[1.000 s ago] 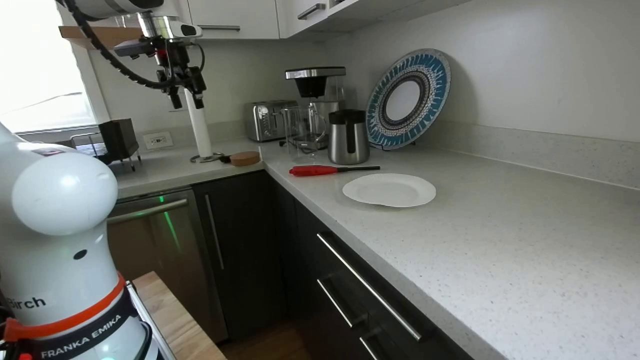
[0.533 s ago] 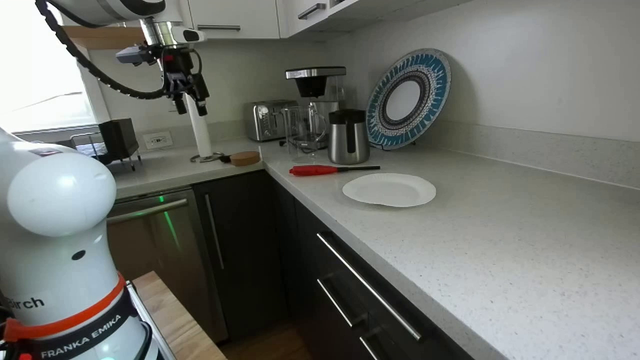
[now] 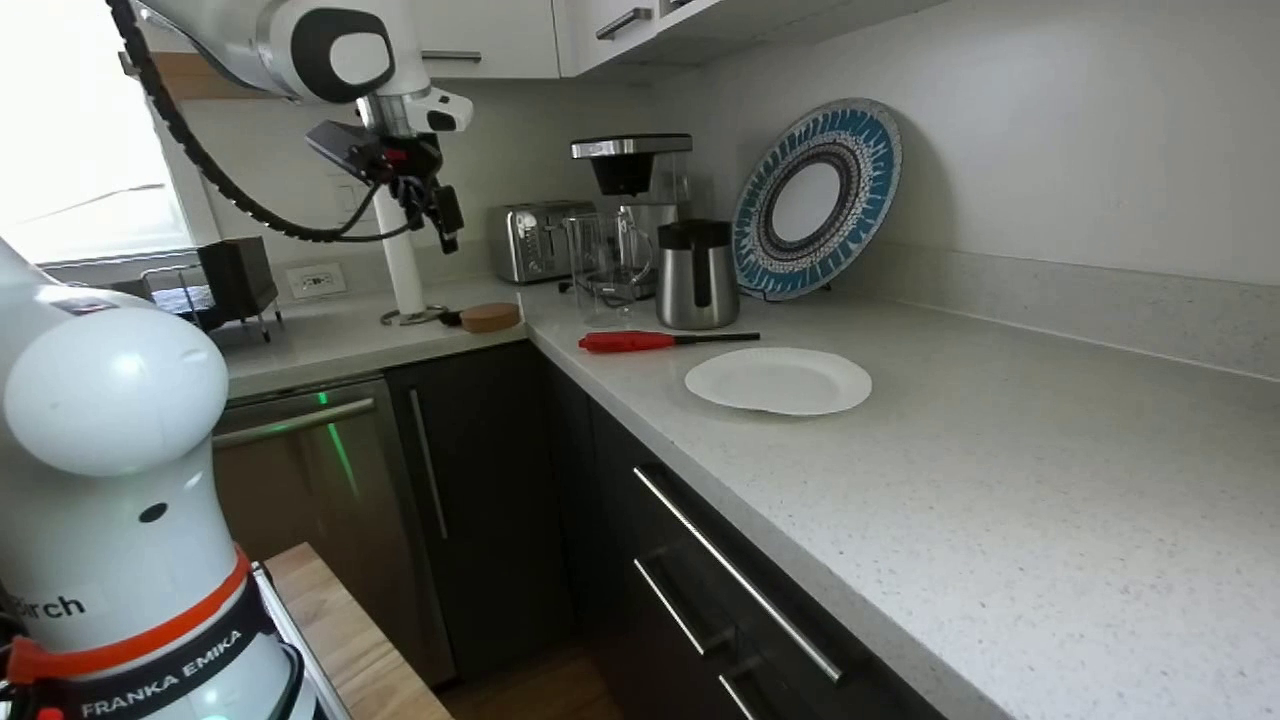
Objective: Move the brown jar lid to the edge, the put it on the transparent jar
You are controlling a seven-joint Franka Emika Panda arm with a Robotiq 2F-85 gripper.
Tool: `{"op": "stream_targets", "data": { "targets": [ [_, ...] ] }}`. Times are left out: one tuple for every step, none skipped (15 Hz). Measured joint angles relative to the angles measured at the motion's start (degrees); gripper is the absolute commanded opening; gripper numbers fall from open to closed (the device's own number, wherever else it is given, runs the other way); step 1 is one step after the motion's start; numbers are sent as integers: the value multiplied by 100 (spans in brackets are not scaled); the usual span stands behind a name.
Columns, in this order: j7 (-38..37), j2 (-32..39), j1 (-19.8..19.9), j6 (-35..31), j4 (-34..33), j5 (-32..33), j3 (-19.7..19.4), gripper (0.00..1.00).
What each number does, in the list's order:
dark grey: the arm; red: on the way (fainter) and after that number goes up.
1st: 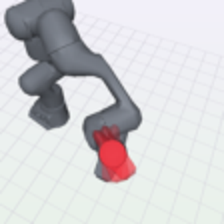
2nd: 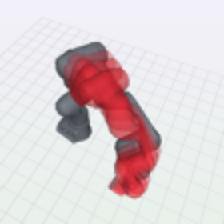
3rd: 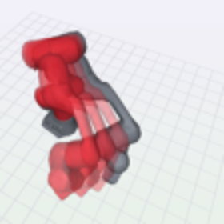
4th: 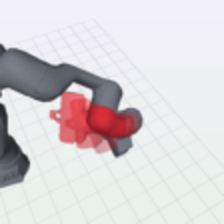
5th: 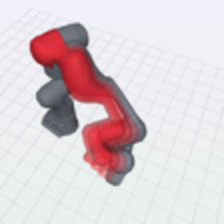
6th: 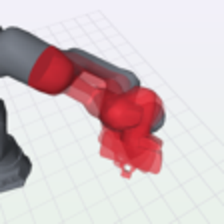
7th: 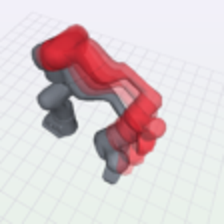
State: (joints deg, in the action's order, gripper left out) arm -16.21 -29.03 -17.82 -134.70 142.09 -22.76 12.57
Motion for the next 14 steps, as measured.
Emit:
{"op": "stream_targets", "data": {
  "targets": [
    [130,212,-29,-485,129,-359,-36,100],
    [285,436,-96,-960,236,-755,-69,100],
    [468,681,-204,-1443,322,-1203,-100,100],
    [669,931,-419,-1919,383,-1662,-199,100],
    [859,1190,-777,-2343,397,-2116,-407,100],
    [1051,1422,-1193,-2676,365,-2562,-674,100],
    [1254,1608,-1619,-2923,289,-3009,-965,100],
    [1473,1735,-2034,-3099,178,-3440,-1263,100],
    [1724,1805,-2439,-3203,51,-3875,-1574,100],
    [2021,1828,-2797,-3234,-82,-4309,-1877,100],
    [2391,1820,-3104,-3234,-217,-4751,-2165,100],
    [2796,1804,-3337,-3231,-331,-5172,-2401,100],
    [3119,1789,-3488,-3224,-414,-5469,-2575,100],
    [3267,1782,-3557,-3216,-450,-5595,-2669,100]
  ]
}}
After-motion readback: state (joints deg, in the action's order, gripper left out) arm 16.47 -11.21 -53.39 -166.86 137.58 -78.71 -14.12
